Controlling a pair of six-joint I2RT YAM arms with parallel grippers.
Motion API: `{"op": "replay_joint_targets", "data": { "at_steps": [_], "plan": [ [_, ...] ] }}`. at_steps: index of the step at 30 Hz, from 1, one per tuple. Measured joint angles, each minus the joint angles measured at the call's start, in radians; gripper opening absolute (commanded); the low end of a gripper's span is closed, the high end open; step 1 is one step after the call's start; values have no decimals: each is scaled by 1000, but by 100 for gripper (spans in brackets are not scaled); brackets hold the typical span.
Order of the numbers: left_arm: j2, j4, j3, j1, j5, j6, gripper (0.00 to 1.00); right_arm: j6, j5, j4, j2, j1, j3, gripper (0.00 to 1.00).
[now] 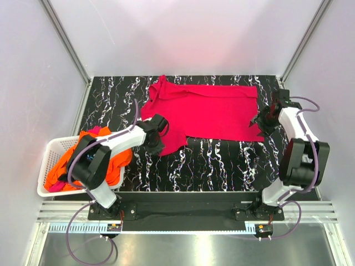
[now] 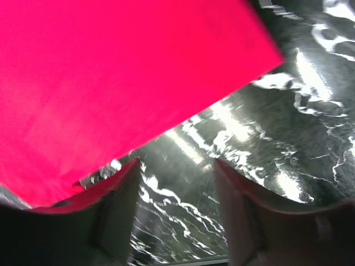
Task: Fold and stack the t-shirts
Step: Flatten the tshirt out, then fold the tshirt
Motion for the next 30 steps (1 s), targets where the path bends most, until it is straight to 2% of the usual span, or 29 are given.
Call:
{"op": "replay_joint_targets", "data": {
  "at_steps": [3,8,14,20,30],
  "plan": [
    [-84,-3,-3,-7,-31,48,0,37,17,6,57,-54,-9,52],
    [-225,0,3,-27,-68,109,0,58,55,27,79,-130,-62,49],
    [-264,2,14,-42,-104,171,0,48,95,85,91,-184,-93,42],
    [-286,0,27,-43,-122,220,0,45,90,168,143,-191,-139,47],
    [-289,0,72,-43,-126,280,0,50,64,260,172,-191,-174,47]
  ]
}}
